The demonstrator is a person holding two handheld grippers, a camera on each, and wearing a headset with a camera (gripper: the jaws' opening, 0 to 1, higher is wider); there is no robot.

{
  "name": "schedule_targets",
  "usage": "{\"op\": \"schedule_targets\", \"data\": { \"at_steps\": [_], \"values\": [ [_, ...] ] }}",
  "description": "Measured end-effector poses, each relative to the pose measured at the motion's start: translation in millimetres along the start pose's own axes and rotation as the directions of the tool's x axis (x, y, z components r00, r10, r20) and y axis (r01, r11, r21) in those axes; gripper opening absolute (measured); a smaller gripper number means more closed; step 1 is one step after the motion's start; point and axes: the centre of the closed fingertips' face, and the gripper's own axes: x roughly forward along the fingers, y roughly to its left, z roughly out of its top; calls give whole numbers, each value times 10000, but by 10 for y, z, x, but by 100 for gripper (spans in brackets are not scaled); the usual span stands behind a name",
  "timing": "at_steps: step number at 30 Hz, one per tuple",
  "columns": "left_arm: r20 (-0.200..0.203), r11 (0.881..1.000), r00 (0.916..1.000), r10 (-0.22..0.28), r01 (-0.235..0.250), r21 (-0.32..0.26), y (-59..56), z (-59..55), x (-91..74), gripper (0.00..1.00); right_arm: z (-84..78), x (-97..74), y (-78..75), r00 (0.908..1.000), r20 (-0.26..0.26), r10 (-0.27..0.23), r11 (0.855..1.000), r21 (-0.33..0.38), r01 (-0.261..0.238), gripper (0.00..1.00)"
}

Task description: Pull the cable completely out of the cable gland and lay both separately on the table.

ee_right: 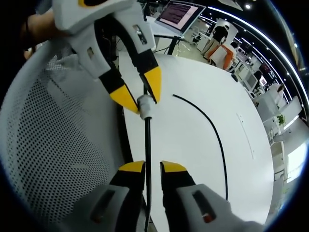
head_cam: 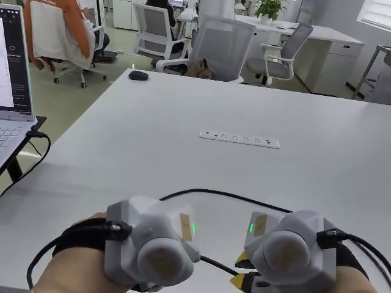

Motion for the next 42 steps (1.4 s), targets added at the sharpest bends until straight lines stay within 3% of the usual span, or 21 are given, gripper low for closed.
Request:
{"op": "schedule_targets", "data": {
  "at_steps": [3,6,9,16,22,28,35,37,42],
  "values": [
    [22,10000,10000,-41,41,26,-24,21,4,17,232,3,59,9966,796,202,9998,29,-205,11],
    [44,10000,10000,-41,41,45,-29,37,5,17,359,15,133,9922,1151,475,9989,-28,-475,11],
    [-26,9999,10000,-48,48,104,-37,33,4,17,349,49,85,9962,858,171,9991,-411,-136,7],
    [117,10000,9999,16,-16,-15,-10,58,-9,17,319,24,17,9951,981,89,9994,-338,-56,3],
    [33,9997,9998,201,-200,-108,59,-8,-55,17,78,8,-68,9996,257,-149,9986,-500,162,3],
    [-13,9995,9995,301,-301,-118,97,-35,-69,17,-76,-24,-112,9996,-40,-277,9995,-180,277,3],
    [127,9994,9994,328,-326,-133,118,16,-66,17,-48,-11,-110,9991,-71,-414,9991,42,414,7],
    [90,9995,9994,328,-328,-41,117,16,-69,17,-3,5,-98,9993,65,-355,9990,256,353,14],
    [134,9994,9993,347,-346,-43,115,28,-71,17,188,27,-43,9986,511,-113,9995,299,98,14]
  ]
}}
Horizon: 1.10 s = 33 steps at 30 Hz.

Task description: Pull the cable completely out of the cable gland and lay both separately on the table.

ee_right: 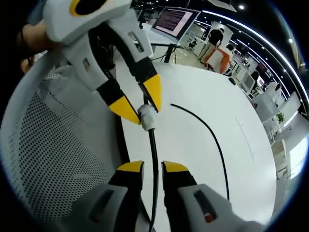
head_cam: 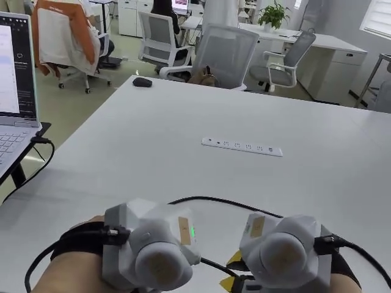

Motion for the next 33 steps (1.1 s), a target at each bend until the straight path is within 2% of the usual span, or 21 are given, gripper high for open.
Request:
{"op": "schedule_targets", "data": {
  "at_steps": [5,7,10,17,22,25,28,33],
  "values": [
    [112,10000,9999,21,-22,29,-25,32,1,17,118,36,23,9998,198,23,9995,-325,-16,9],
    [83,10000,10000,-7,6,55,-45,19,3,17,102,34,4,9999,169,-33,9982,-603,43,4],
    [189,9999,9998,-23,26,-130,-51,24,-5,17,83,21,-2,9995,303,-5,9991,-428,18,4],
    [40,9995,9998,173,-172,-272,19,-46,-31,17,-175,-19,-80,9998,-99,-154,9999,-3,154,4],
    [141,9992,9997,191,-186,-351,11,-15,-31,17,-215,-38,-57,9999,-97,-97,9996,265,99,4],
    [119,9996,9997,223,-221,-163,-2,13,-25,17,-239,-17,-30,9992,-389,-1,9998,186,9,7],
    [144,9997,9997,208,-206,-148,-5,26,-25,17,-192,-18,-1,9994,-344,-19,9999,104,23,11],
    [145,9999,9998,126,-126,-39,-39,56,-13,17,-8,-11,67,9997,188,126,9999,-31,-126,18]
  ]
}}
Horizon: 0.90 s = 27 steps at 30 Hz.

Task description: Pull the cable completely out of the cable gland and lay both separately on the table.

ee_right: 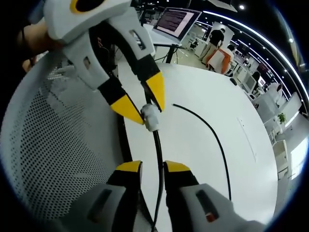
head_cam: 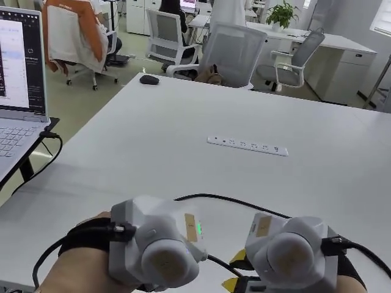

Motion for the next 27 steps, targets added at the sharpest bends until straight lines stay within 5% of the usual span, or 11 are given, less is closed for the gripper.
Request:
{"op": "schedule_targets", "data": {
  "at_steps": [5,8,15,27],
  "values": [
    [49,10000,10000,-29,29,47,-24,34,2,17,158,-6,6,9988,483,-20,9999,-169,28,16],
    [95,10000,9999,-86,86,-13,-35,35,-8,17,136,-16,-87,9983,386,-435,9978,-478,453,5],
    [273,9997,9995,153,-147,-193,31,41,-91,17,112,-51,-140,9975,476,-524,9983,-229,536,5],
    [120,9988,9994,329,-324,-358,113,-70,-167,17,-131,-161,-262,9956,-33,-935,9955,-157,934,4]
  ]
}}
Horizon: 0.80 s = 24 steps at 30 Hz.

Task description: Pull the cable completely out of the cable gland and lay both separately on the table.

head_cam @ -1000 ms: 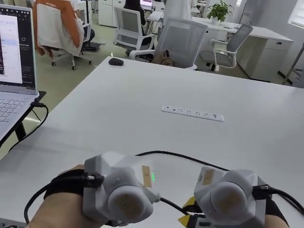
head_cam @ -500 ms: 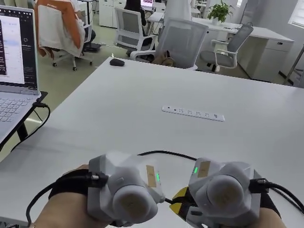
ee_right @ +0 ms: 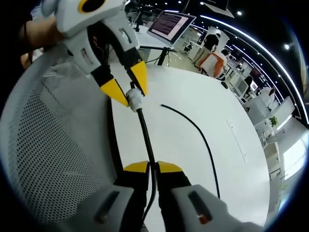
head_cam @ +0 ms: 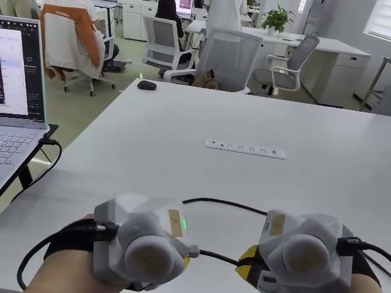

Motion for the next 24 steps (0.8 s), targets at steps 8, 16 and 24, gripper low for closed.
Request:
{"op": "schedule_targets", "data": {
  "at_steps": [8,16,24],
  "values": [
    [-117,9997,9997,209,-211,-138,104,-76,-29,17,-86,-38,-58,9996,-142,-232,9997,118,234,4],
    [-152,9990,9995,289,-294,-349,120,-125,-30,17,-138,-63,-107,9991,-204,-367,9989,283,372,4],
    [-311,9981,9988,381,-396,-478,142,-211,-60,17,-277,-156,-307,9945,-422,-960,9930,657,986,4]
  ]
}}
